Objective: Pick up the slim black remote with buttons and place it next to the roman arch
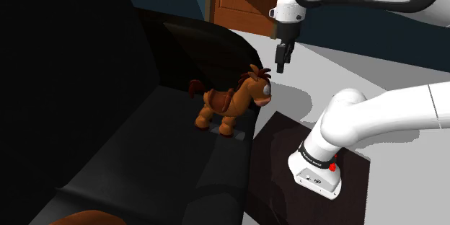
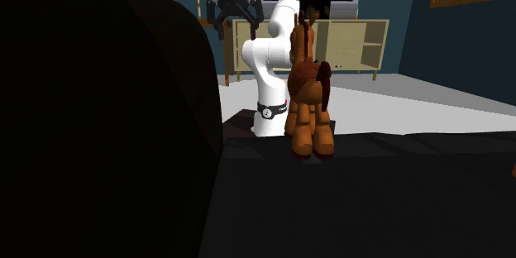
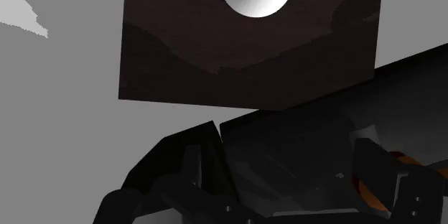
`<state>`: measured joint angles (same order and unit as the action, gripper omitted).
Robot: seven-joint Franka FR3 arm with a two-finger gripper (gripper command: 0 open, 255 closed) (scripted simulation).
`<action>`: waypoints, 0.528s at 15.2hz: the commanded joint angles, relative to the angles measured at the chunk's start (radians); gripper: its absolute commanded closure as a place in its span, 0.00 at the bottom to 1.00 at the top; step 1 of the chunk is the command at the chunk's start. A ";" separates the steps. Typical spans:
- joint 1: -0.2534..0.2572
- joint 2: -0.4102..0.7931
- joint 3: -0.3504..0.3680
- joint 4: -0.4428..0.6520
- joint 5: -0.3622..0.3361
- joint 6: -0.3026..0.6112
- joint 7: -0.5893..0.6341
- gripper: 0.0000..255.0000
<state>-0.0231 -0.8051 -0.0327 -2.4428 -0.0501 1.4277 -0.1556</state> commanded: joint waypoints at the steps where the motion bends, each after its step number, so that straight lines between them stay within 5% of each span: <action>1: 0.000 0.000 0.000 0.000 0.000 0.000 0.000 0.00; 8: 0.070 0.053 0.082 -0.128 0.091 0.246 0.052 0.00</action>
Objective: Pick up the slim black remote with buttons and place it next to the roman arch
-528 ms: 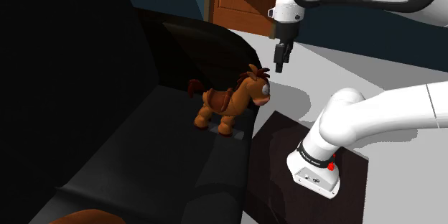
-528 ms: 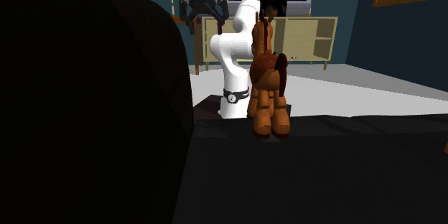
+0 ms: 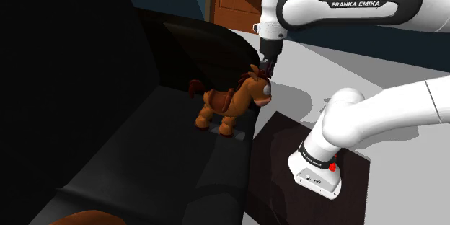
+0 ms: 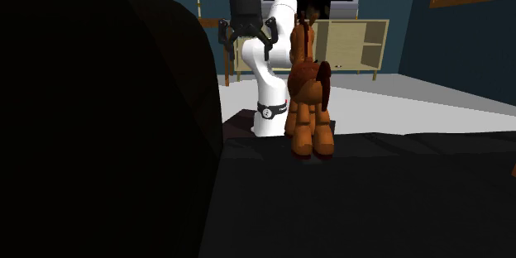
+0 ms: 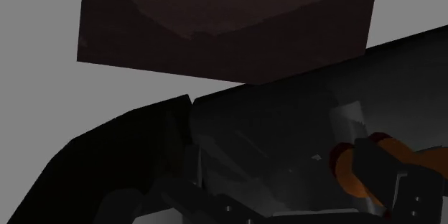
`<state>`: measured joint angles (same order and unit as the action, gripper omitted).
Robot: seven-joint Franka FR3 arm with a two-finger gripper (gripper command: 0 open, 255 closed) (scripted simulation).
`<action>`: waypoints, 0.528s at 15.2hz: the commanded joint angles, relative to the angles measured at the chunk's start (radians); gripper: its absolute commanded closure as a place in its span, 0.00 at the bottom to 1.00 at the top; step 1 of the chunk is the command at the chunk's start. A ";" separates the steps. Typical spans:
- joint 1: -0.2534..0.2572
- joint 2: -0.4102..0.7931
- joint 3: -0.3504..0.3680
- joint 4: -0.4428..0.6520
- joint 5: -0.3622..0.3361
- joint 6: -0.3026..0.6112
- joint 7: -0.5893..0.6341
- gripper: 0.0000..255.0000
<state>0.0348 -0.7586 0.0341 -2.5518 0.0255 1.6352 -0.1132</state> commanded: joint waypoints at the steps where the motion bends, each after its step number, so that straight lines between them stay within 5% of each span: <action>1: 0.023 0.020 0.027 -0.033 0.028 0.076 0.017 0.00; 8: 0.096 0.162 0.119 -0.090 0.105 0.345 0.060 0.00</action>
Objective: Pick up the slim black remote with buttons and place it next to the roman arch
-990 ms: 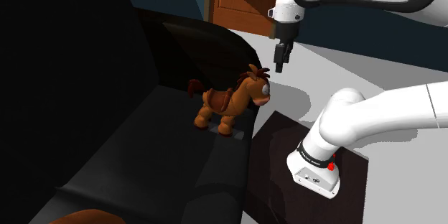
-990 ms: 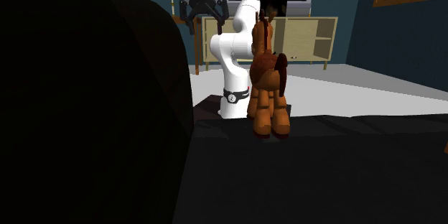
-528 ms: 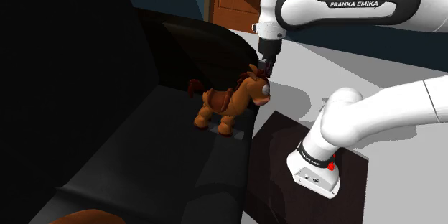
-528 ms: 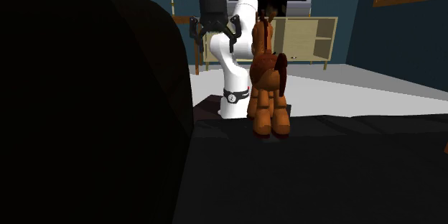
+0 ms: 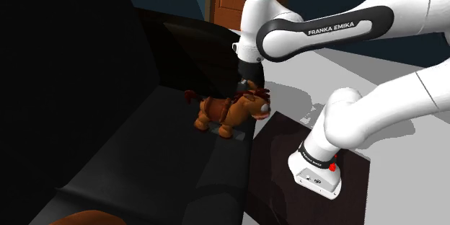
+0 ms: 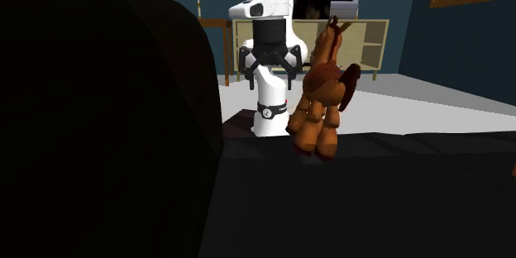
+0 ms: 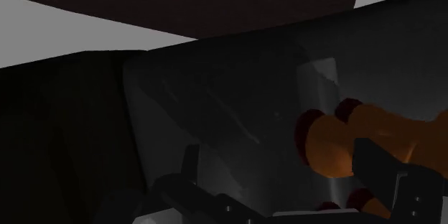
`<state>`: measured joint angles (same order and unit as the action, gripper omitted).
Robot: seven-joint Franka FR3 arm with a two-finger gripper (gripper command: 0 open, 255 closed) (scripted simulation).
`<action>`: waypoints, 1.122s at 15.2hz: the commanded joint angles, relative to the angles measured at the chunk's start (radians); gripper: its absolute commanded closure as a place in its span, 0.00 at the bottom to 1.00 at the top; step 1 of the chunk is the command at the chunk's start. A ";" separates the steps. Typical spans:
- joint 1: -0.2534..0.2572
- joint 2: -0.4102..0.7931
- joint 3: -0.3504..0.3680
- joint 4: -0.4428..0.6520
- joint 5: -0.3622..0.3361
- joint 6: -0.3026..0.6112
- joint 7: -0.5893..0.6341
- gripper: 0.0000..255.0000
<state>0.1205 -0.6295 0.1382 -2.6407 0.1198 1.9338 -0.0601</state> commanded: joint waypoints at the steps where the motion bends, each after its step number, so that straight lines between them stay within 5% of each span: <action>1: 0.020 0.059 0.029 -0.003 0.020 0.086 0.013 0.00; 9: 0.076 0.308 0.141 0.028 0.050 0.389 0.073 0.00; 17: 0.076 0.417 0.165 0.003 0.037 0.530 0.091 0.00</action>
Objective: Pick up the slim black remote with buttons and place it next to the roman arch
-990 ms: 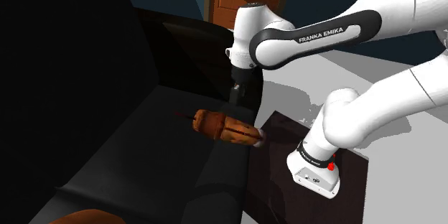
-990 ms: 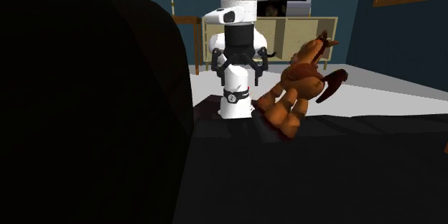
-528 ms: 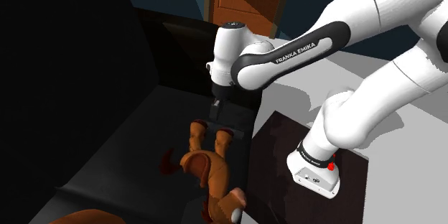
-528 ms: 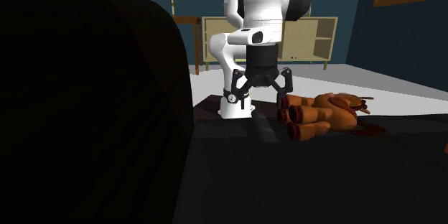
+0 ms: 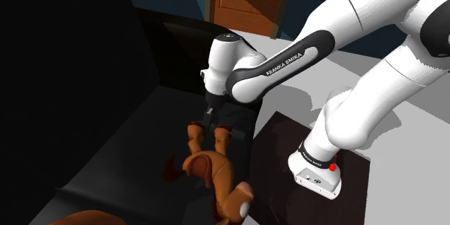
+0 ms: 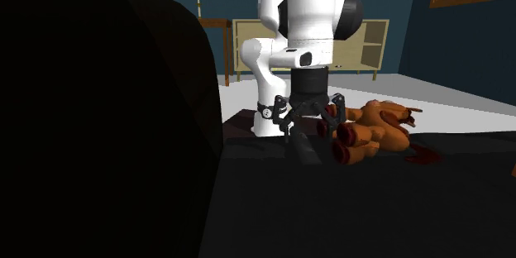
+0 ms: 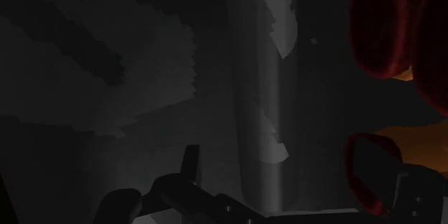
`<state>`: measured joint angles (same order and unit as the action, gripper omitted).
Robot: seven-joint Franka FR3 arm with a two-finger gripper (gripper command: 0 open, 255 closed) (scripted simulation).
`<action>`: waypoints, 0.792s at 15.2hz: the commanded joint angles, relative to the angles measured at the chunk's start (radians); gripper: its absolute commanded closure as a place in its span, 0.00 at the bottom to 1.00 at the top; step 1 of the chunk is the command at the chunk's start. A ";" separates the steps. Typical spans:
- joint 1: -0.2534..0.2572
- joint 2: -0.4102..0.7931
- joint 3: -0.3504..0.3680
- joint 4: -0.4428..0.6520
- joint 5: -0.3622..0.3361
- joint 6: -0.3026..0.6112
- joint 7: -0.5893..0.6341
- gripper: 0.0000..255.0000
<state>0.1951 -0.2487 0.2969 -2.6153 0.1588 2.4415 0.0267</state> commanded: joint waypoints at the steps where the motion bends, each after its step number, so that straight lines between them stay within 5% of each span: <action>1: 0.001 0.043 0.008 -0.025 -0.003 0.032 0.005 0.00; 8: 0.000 0.043 0.008 -0.025 -0.003 0.032 0.005 0.00; 9: 0.000 0.050 0.012 -0.012 -0.006 0.026 0.012 1.00; 12: 0.013 0.019 0.021 -0.037 0.007 0.021 0.022 1.00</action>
<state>0.2007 -0.2493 0.3068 -2.6374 0.1659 2.5511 0.0460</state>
